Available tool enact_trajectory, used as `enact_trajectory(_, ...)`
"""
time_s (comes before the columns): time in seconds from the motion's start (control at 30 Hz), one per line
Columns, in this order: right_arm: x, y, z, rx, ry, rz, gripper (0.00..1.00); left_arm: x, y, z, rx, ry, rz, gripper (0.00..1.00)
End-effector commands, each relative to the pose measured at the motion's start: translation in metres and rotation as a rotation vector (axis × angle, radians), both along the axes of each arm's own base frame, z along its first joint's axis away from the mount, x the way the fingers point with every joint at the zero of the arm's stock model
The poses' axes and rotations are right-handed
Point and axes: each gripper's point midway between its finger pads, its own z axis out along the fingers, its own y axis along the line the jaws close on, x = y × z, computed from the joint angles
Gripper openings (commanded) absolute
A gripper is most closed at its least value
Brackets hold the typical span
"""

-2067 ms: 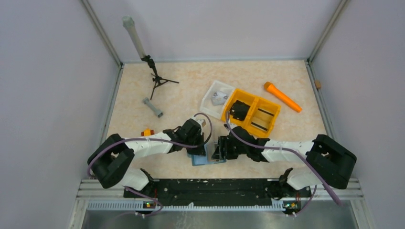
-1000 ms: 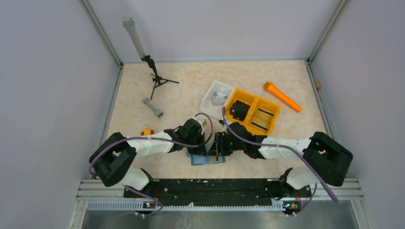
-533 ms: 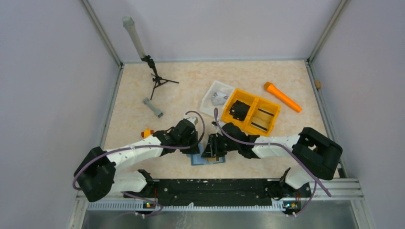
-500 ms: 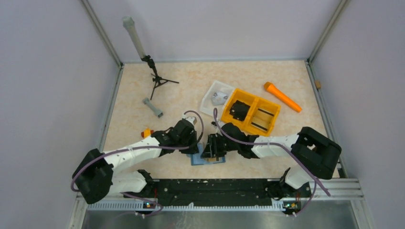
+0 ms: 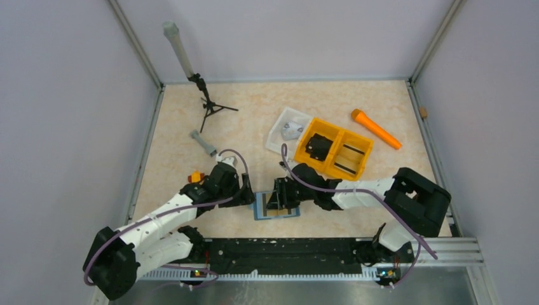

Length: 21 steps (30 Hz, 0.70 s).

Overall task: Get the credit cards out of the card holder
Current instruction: Remove the credit card from the card holder.

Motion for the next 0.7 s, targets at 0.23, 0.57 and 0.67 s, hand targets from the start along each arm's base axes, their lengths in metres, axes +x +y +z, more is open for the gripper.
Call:
enact_trajectory(0.23,0.022,-0.015,0.007,-0.092,-0.082,-0.096,0.54,0.008,-0.015,-0.012,-0.153,0.041,-0.032,0.88)
enact_trajectory(0.57,0.019,-0.019,-0.005,-0.019,0.016,-0.104,0.55,0.011,-0.029,-0.029,-0.249,0.111,-0.076,0.75)
enact_trajectory(0.67,0.018,-0.015,-0.008,0.001,0.039,-0.091,0.55,0.011,-0.035,-0.033,-0.277,0.136,-0.097,0.71)
